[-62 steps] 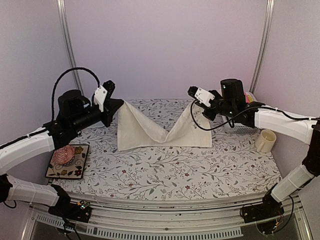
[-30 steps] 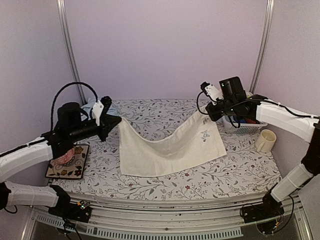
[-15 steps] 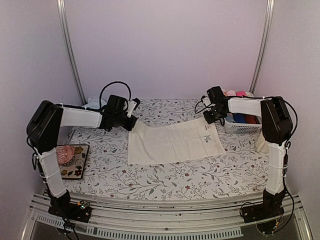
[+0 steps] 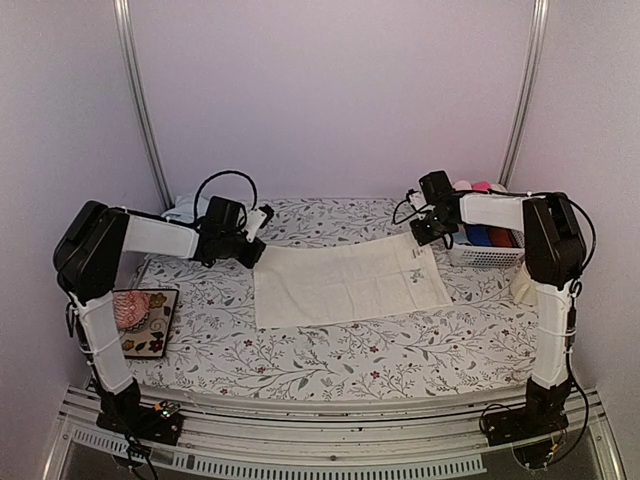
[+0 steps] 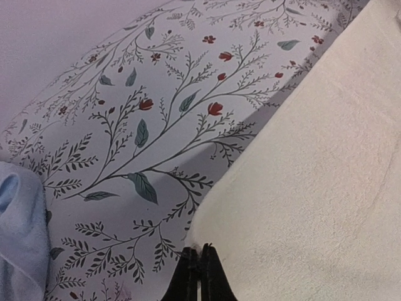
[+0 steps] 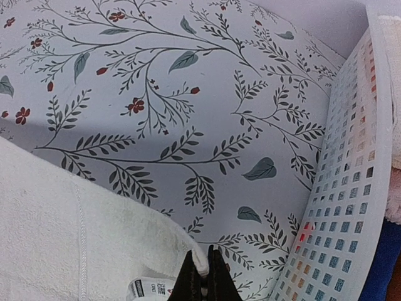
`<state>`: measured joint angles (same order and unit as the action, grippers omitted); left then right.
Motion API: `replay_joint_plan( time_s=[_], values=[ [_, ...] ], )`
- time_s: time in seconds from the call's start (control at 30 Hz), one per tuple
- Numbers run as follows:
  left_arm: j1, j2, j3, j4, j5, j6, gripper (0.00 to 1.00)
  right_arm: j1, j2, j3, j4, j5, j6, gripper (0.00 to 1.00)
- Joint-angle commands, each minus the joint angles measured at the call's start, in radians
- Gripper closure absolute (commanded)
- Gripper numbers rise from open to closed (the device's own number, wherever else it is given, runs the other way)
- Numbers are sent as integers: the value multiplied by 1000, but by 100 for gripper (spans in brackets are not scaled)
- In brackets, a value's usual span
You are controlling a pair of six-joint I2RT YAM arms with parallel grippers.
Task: Roll the towels
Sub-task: Flatten out the towel at the center of the board, then fold the towel at the center of the board.
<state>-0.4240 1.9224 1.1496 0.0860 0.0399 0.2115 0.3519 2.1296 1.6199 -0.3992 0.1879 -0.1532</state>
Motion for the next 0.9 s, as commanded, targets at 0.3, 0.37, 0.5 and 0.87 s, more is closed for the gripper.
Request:
replay_joint_plan(
  time_s=[0.3, 0.37, 0.5, 0.87],
  values=[
    [24, 72, 152, -152, -27, 103, 100, -12, -63, -60, 1, -15, 44, 98],
    [24, 109, 193, -173, -68, 111, 100, -10, -52, -40, -9, -32, 45, 98],
    [24, 171, 261, -191, -108, 129, 100, -4, -36, -17, -30, -45, 62, 98],
    [24, 211, 318, -170, -162, 176, 100, -1, -42, -31, -38, 33, 73, 98]
  ],
)
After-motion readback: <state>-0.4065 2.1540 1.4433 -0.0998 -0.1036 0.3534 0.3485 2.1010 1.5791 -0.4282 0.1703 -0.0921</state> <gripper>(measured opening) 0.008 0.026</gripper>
